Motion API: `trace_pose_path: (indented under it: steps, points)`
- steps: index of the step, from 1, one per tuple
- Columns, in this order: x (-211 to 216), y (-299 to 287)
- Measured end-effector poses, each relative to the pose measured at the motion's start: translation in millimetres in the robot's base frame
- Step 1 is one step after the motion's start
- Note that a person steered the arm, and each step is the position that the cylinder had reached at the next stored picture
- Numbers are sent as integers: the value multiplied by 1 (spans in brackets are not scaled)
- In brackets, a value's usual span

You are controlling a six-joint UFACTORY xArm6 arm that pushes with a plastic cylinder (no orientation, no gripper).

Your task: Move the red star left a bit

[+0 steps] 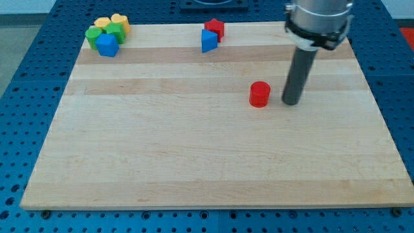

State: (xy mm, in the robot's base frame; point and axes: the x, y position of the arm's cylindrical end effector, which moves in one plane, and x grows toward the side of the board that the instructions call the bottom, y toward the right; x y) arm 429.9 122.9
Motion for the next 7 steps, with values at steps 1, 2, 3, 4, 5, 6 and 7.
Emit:
trace_pose_path:
  steps: [1, 2, 3, 4, 5, 6, 7]
  points:
    - [0, -46]
    - [-6, -67]
    - [-6, -67]
    - [-6, -27]
    - [-28, 24]
    - [-74, 34]
    - [-125, 11]
